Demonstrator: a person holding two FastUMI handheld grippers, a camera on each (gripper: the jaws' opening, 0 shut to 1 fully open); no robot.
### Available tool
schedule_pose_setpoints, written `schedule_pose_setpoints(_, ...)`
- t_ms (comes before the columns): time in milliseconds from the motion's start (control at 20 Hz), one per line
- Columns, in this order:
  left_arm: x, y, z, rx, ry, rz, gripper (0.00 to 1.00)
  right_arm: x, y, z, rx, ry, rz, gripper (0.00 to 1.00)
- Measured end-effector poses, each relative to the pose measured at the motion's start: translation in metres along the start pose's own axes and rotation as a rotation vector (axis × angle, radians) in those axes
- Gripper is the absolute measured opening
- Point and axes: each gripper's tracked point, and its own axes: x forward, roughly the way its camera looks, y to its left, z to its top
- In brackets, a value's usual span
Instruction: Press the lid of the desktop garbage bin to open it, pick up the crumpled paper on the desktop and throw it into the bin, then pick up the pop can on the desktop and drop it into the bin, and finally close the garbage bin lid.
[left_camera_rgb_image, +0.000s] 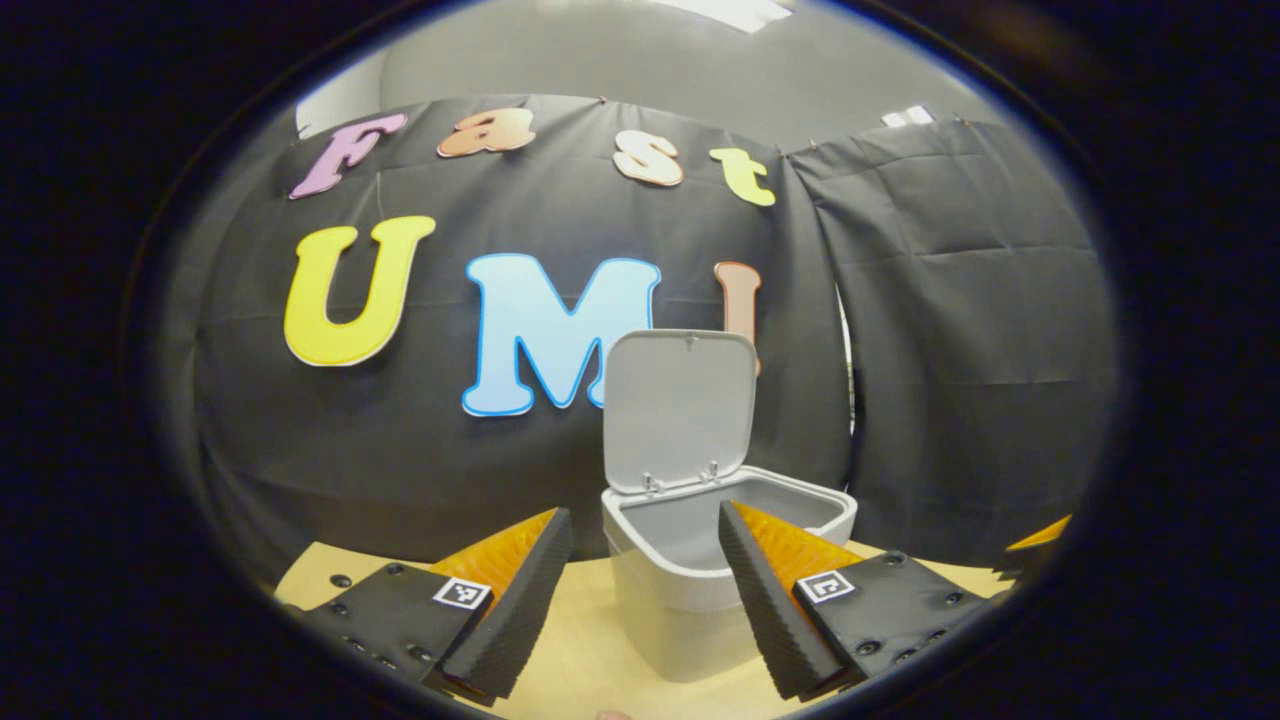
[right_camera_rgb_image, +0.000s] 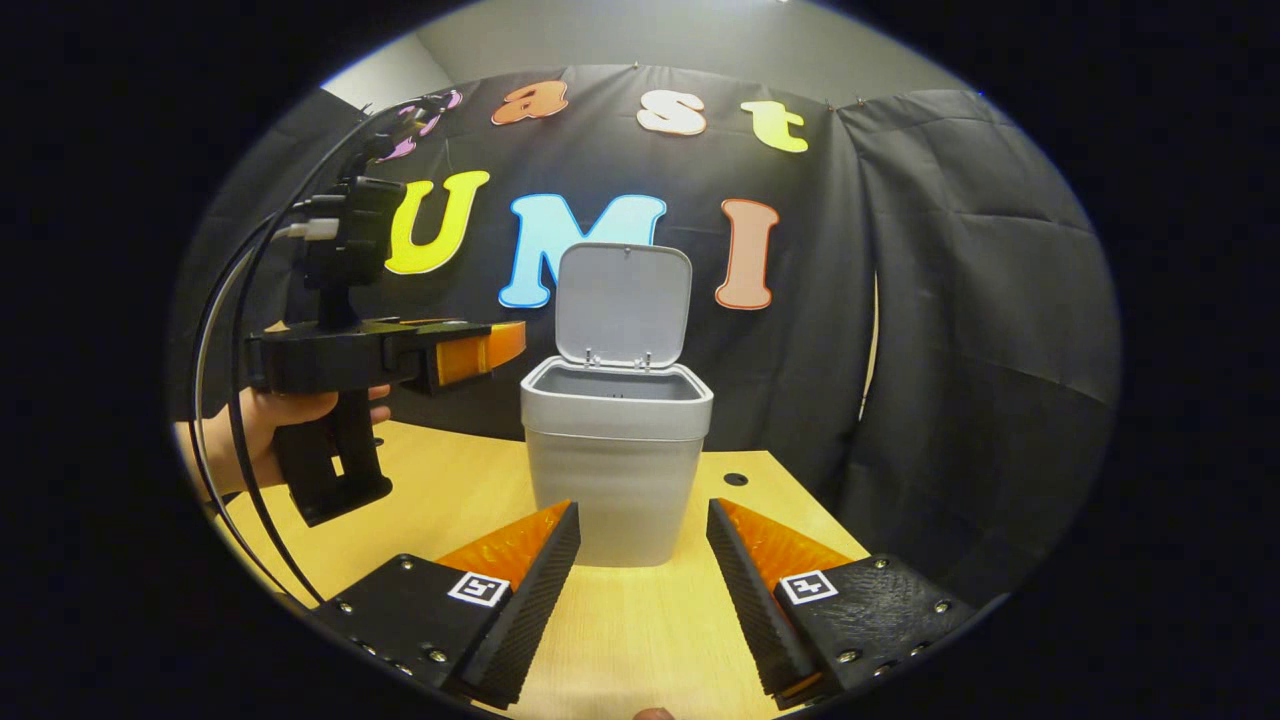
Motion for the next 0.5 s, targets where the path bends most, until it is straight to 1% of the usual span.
schedule_pose_setpoints(50,-0.007,0.005,0.000,0.001,0.000,0.011,0.98,0.000,0.004,0.000,0.010,0.002,0.014,0.83)
schedule_pose_setpoints(100,-0.014,0.011,0.000,-0.001,0.003,0.024,0.93,0.000,0.007,-0.001,0.016,0.004,0.027,0.83)
schedule_pose_setpoints(250,-0.034,0.024,-0.007,-0.015,0.018,0.053,0.98,0.000,0.018,-0.003,0.022,0.009,0.070,0.83)
schedule_pose_setpoints(300,-0.040,0.030,-0.009,-0.017,0.025,0.065,0.93,0.001,0.021,-0.004,0.022,0.010,0.083,0.83)
schedule_pose_setpoints(350,-0.046,0.035,-0.011,-0.020,0.029,0.078,0.93,0.001,0.024,-0.004,0.021,0.013,0.094,0.83)
schedule_pose_setpoints(400,-0.051,0.039,-0.011,-0.023,0.032,0.088,0.95,0.002,0.027,-0.007,0.021,0.015,0.105,0.83)
schedule_pose_setpoints(500,-0.061,0.047,-0.015,-0.032,0.040,0.109,0.96,0.003,0.036,-0.011,0.023,0.027,0.130,0.83)
